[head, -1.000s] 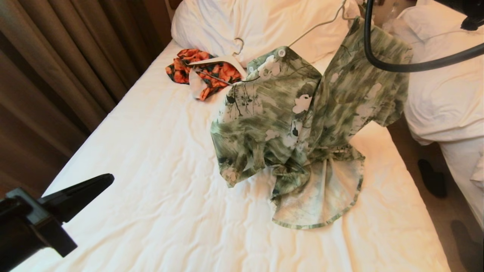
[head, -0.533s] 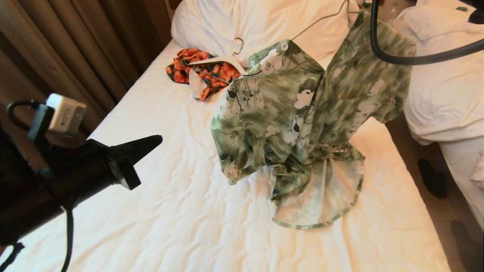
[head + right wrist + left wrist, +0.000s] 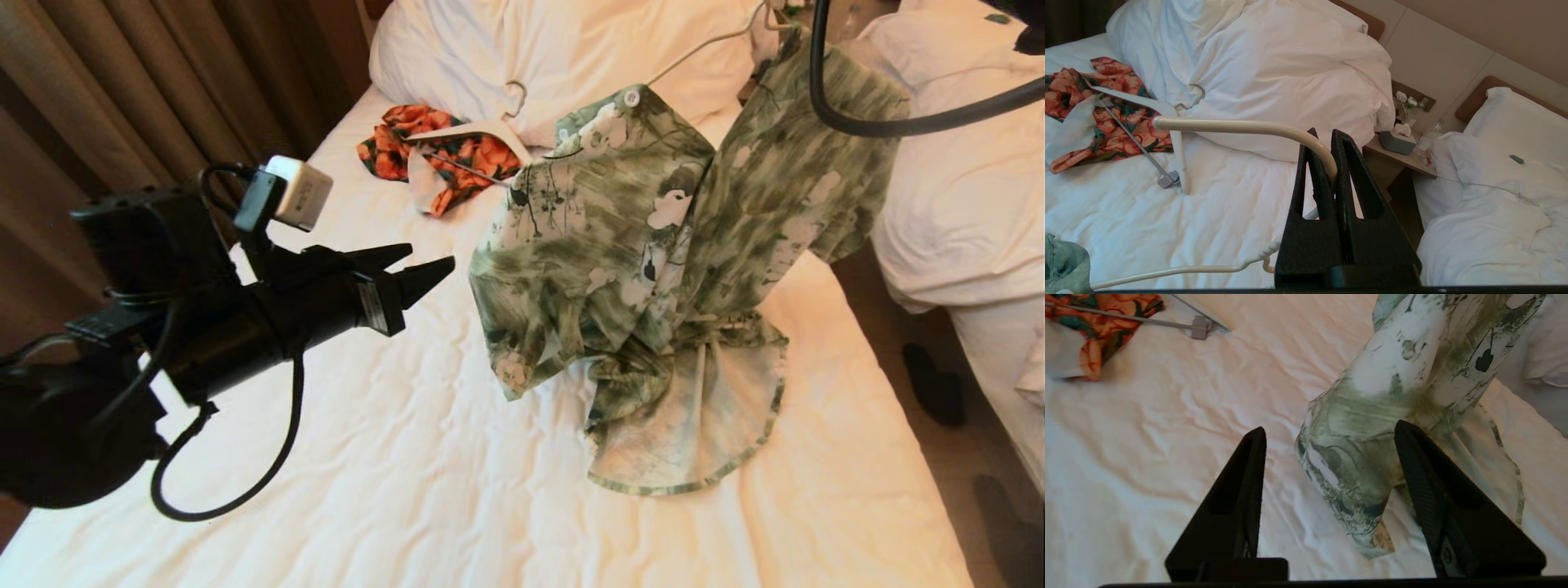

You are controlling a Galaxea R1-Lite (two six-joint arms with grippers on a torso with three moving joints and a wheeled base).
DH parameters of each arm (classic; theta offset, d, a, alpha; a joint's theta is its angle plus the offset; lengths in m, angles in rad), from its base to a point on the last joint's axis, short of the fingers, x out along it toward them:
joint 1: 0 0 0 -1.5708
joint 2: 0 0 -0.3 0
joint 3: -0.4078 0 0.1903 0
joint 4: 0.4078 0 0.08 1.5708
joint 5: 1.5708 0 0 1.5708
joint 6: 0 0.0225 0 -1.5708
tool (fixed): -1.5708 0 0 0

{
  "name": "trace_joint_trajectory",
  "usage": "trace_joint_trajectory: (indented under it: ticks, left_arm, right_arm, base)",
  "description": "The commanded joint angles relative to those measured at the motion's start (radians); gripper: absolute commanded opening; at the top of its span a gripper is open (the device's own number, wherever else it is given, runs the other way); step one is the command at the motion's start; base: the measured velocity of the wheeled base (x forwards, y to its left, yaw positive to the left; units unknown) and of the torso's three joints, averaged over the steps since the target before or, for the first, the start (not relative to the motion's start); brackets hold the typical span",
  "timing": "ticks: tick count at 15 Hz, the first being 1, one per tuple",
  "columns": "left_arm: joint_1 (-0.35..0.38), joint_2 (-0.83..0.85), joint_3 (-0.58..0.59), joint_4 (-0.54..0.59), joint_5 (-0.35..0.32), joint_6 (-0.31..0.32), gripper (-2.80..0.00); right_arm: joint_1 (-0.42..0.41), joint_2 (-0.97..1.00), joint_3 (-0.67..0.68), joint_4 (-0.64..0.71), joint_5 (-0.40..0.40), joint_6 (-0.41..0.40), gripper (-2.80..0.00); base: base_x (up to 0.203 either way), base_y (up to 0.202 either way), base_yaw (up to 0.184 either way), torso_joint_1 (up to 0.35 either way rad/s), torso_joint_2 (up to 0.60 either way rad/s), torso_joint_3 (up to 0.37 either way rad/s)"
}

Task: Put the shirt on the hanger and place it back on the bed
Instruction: Take the clothes hanger out of the clothes

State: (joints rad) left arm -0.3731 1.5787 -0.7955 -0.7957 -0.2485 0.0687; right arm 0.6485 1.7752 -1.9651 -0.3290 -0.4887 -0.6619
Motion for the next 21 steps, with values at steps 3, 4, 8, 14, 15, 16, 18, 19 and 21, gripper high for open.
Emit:
trace_joint_trajectory:
  ticks: [3, 4, 8, 14, 15, 16, 18, 19, 21]
  left_arm:
    - [-0.068, 0.104, -0.081, -0.006, 0.000, 0.000, 0.00]
    - [-0.075, 0.117, -0.092, -0.006, 0.001, 0.002, 0.00]
    - [-0.083, 0.168, -0.142, -0.007, 0.002, 0.033, 0.00]
    - [-0.135, 0.204, -0.218, -0.005, 0.000, 0.036, 0.00]
    - [-0.147, 0.213, -0.217, -0.005, 0.000, 0.037, 0.00]
    - [-0.155, 0.223, -0.215, -0.006, 0.000, 0.037, 0.00]
    - [-0.171, 0.248, -0.229, -0.007, 0.000, 0.037, 0.00]
    - [-0.180, 0.263, -0.245, -0.007, 0.001, 0.039, -2.80]
    - [-0.200, 0.286, -0.281, -0.007, 0.002, 0.050, -2.80]
  right_arm:
    - [-0.001, 0.015, 0.000, -0.006, -0.002, -0.004, -2.80]
    - [-0.001, 0.016, 0.000, -0.007, -0.002, -0.004, -2.80]
    - [-0.007, 0.017, 0.000, -0.005, -0.002, -0.004, -2.80]
    - [-0.006, 0.015, -0.001, -0.005, -0.002, -0.004, -2.80]
    - [-0.004, 0.015, -0.001, -0.004, -0.002, -0.004, -2.80]
    - [-0.003, 0.012, -0.005, -0.002, -0.002, -0.004, -2.80]
    - [-0.001, 0.009, -0.005, -0.002, -0.002, -0.004, -2.80]
    - [-0.001, 0.007, -0.005, -0.002, -0.002, -0.004, -2.80]
    - [-0.004, 0.007, -0.005, -0.004, -0.002, -0.004, -2.80]
  base:
    - [0.000, 0.000, 0.000, 0.000, 0.00, 0.000]
    - [0.000, 0.000, 0.000, 0.000, 0.00, 0.000]
    - [0.000, 0.000, 0.000, 0.000, 0.00, 0.000]
    - [0.000, 0.000, 0.000, 0.000, 0.00, 0.000]
    - [0.000, 0.000, 0.000, 0.000, 0.00, 0.000]
    - [0.000, 0.000, 0.000, 0.000, 0.00, 0.000]
    - [0.000, 0.000, 0.000, 0.000, 0.00, 0.000]
    - [0.000, 0.000, 0.000, 0.000, 0.00, 0.000]
    - [0.000, 0.000, 0.000, 0.000, 0.00, 0.000]
